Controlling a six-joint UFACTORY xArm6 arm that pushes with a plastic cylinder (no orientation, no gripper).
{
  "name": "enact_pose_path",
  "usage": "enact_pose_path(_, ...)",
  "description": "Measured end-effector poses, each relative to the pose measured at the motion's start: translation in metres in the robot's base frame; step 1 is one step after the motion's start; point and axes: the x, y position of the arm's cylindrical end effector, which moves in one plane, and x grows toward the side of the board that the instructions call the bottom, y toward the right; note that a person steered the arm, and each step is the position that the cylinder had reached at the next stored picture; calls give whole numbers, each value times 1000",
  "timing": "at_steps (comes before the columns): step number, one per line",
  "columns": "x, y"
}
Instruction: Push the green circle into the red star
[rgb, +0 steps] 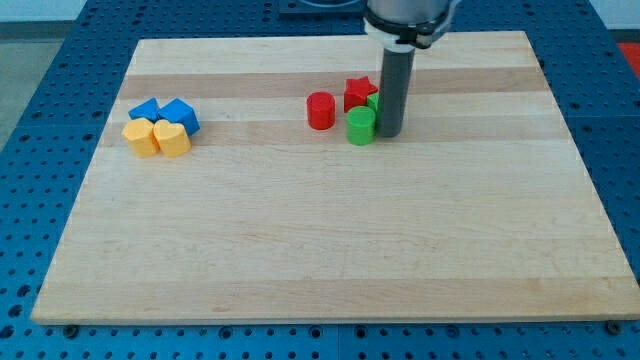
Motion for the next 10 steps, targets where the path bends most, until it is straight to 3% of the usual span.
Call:
enact_pose_path(2,6,2)
enact_pose_path(3,31,4)
enact_pose_path(4,46,-28)
enact_pose_path(7,5,-43)
enact_pose_path(10,34,-43)
